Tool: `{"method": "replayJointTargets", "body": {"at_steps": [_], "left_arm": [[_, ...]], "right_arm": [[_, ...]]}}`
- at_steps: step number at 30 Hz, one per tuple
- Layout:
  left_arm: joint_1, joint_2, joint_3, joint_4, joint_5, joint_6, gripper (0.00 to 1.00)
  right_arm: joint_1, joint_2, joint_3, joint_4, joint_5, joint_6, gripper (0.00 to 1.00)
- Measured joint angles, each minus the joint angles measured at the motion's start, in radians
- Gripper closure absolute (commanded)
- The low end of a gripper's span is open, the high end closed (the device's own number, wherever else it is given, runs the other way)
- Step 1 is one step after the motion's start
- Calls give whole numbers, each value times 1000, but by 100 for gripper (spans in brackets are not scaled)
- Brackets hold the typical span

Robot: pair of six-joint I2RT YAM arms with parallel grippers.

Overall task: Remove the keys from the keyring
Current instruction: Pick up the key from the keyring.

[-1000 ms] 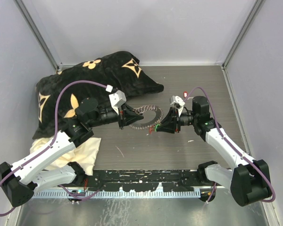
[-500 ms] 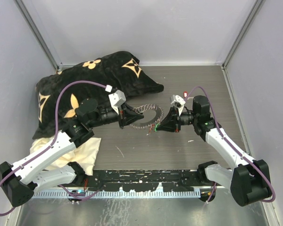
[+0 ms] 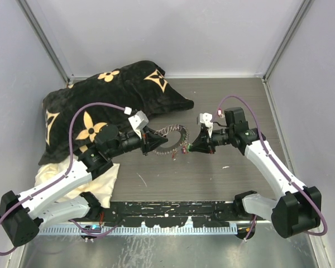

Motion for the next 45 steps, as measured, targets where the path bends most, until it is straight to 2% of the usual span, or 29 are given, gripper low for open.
{"method": "replayJointTargets", "body": {"at_steps": [5,9,22,35,40,45], "left_arm": [[0,2,-89,95,-28,-55,100],[-4,5,-114,122,-21,-82,100],[-5,24,-114,187,33,-106,100],[-5,-4,-114,188,33,-96,100],[-5,-21,-114,167,33,-79,100],[-5,-23,-114,153,33,-75,100]], "right_arm": [[31,63,41,-146,101,-122,99],[63,108,42,-198,144,-164,94],[81,142,42,-149,169,-79,78],[32,142,42,-144,105,-36,84],[11,130,42,-144,87,-35,95],[7,119,42,-150,60,-43,98]]}}
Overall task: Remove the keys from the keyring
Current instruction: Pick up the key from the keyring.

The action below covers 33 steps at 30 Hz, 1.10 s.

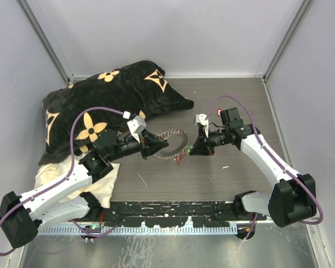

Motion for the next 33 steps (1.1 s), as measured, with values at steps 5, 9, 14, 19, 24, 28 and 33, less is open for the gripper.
{"method": "replayJointTargets", "body": {"at_steps": [5,9,14,19,24,28,33], "left_arm": [[0,0,0,-5,0,1,100],[0,0,0,-9,0,0,100],[0,0,0,-9,1,-1,100],[0,1,0,-8,5,-2,100],[0,1,0,-8,6,-4,100],[0,1,0,-8,8,-5,100],[0,1,2,-7,10,-7,100]], "right_arm": [[0,-5,0,-17,-22,-21,93],[0,-5,0,-25,-39,-26,83],[0,-5,0,-23,-81,-21,79],[0,-3,-11,32,-110,38,90],[0,6,-19,71,-122,88,92],[0,7,-28,86,-131,108,81],[0,7,-38,99,-153,116,74]]}}
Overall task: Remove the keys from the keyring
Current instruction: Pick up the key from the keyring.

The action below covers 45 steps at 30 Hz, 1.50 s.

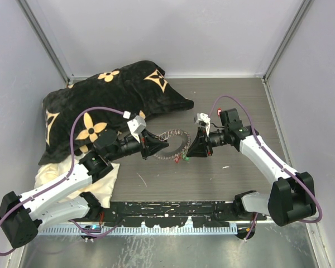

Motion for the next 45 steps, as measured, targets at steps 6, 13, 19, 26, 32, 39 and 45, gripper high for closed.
{"method": "replayJointTargets", "body": {"at_steps": [6,13,19,26,32,39,45], "left_arm": [[0,0,2,10,2,-8,100],[0,0,2,16,2,-26,100],[0,0,4,24,1,-34,100],[0,-7,4,37,0,-52,100],[0,-7,4,52,-1,-58,100],[0,-17,4,51,-13,-55,100],[0,-52,4,22,-28,-40,100]], "right_arm": [[0,0,-19,25,-25,19,71],[0,0,-44,86,-58,80,69],[0,0,-75,165,-92,153,69],[0,0,-100,230,-117,207,71],[0,-4,-117,287,-127,255,83],[-5,-14,-117,308,-129,281,99],[-22,-52,-116,276,-129,236,99]]}}
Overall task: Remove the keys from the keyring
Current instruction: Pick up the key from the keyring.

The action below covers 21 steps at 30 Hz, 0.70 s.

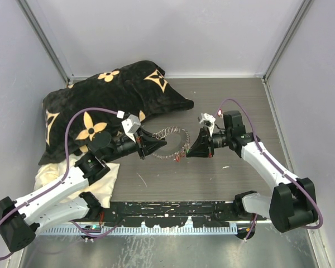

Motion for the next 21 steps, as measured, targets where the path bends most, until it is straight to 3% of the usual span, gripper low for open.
{"method": "replayJointTargets", "body": {"at_steps": [11,21], "left_arm": [[-2,-34,-21,-44,-55,16,100],[-3,40,-199,229,-74,-130,100]], "right_arm": [[34,14,190,-407,198,-376,99],[150,63,445,-770,623,-560,99]]}}
